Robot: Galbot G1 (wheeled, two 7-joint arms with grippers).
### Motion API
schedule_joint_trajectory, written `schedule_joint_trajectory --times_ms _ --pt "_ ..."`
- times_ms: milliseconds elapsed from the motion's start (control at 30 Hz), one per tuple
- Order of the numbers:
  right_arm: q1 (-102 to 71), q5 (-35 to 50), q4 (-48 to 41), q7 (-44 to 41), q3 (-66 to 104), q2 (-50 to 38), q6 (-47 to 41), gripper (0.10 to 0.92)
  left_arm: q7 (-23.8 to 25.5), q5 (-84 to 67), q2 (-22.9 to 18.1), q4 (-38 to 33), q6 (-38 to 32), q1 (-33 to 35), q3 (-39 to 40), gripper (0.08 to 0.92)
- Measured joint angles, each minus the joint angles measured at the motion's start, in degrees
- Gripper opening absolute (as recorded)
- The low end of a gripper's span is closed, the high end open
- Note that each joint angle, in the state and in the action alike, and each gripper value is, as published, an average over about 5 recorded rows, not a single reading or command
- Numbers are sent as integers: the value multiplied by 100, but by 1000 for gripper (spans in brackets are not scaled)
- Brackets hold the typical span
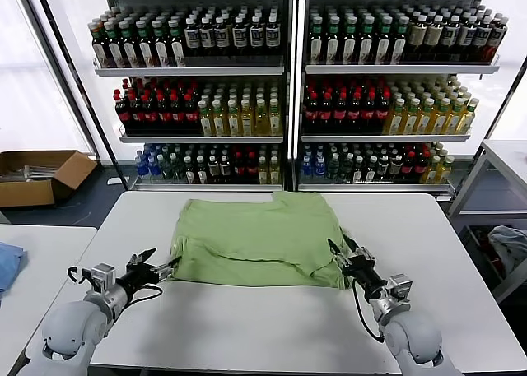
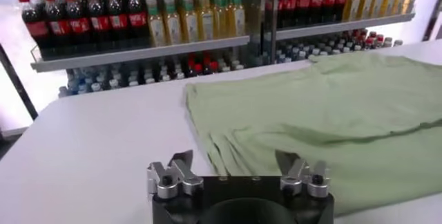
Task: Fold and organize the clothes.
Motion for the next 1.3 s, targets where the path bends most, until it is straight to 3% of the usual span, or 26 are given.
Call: schedule_joint_trajectory --times_ms 200,367,567,1100,1200,1300 --pt "-424 -208 180 32 11 16 -78 808 -36 49 -138 60 -24 78 36 822" --pt "-594 -397 199 35 -49 48 -105 815 -54 52 -193 154 -26 71 53 823" --pt "-658 -518 189 54 -102 47 -116 679 -28 35 -223 244 -32 75 53 743" --pt "-776 -593 146 42 -96 5 -110 185 82 3 -252 314 -58 136 50 268" --pt "-813 -585 170 29 -97 -14 -130 120 82 -19 -227 297 -52 156 51 183" --pt "-879 -566 212 8 -90 -46 -157 106 70 -42 -194 261 -44 194 45 124"
